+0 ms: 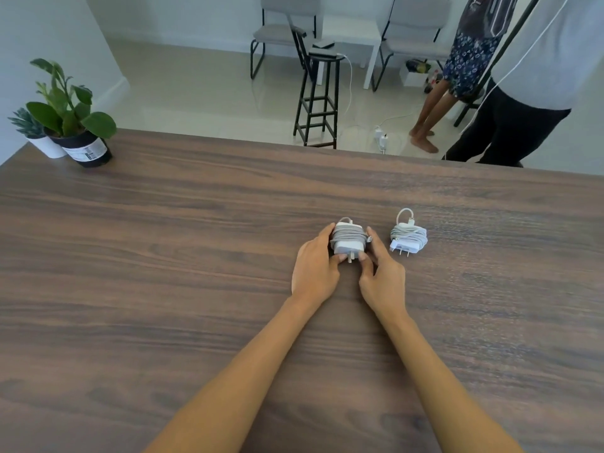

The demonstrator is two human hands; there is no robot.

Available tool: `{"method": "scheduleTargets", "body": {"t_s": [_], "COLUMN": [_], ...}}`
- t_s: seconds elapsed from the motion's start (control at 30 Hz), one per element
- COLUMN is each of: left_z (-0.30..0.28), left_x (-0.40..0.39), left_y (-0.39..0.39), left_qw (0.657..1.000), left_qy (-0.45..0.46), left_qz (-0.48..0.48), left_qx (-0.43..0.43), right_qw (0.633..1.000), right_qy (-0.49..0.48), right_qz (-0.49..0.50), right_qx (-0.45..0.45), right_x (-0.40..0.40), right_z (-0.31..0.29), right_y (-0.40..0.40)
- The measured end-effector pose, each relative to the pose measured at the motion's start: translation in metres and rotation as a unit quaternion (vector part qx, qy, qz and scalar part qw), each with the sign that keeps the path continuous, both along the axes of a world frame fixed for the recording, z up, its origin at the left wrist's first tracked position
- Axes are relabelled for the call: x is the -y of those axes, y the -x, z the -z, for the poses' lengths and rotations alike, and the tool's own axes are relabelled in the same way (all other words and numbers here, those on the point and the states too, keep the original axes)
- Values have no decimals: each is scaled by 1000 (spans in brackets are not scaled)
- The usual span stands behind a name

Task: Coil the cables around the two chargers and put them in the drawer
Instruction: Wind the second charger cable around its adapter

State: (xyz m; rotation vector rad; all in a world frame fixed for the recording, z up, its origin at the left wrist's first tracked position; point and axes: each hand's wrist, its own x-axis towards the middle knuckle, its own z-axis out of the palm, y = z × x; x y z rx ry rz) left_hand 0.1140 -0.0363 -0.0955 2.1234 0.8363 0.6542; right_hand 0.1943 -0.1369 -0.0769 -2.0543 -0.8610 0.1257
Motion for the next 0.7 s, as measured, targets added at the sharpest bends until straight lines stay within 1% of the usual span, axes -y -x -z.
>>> {"method": "scheduleTargets", "body": {"t_s": [0.3, 0.4, 0.5, 0.53, 0.6, 0.7], "left_z": [1, -4, -14, -18, -22, -21], "left_x": [-6, -4, -1, 1, 4, 11], "left_y": [-4, -2, 7, 13, 26, 45], "left_qw": [1000, 999, 996, 995, 991, 974], "left_qy": [0, 17, 55, 59, 35, -53], "left_qz": [-1, 10, 45, 55, 68, 85], "left_qx": [-9, -35, -46, -59, -110, -205], "right_qw": [1000, 999, 997, 996, 993, 980], "right_qy": [-6, 17, 53, 64, 88, 154], "right_qz": [-24, -41, -56, -57, -62, -87], "right_qx": [-2, -6, 17, 25, 46, 87], "right_x": [-6, -1, 6, 9, 16, 27], "right_z": [6, 6, 1, -1, -7, -13], "right_y": [-12, -13, -13, -13, -9, -1]}}
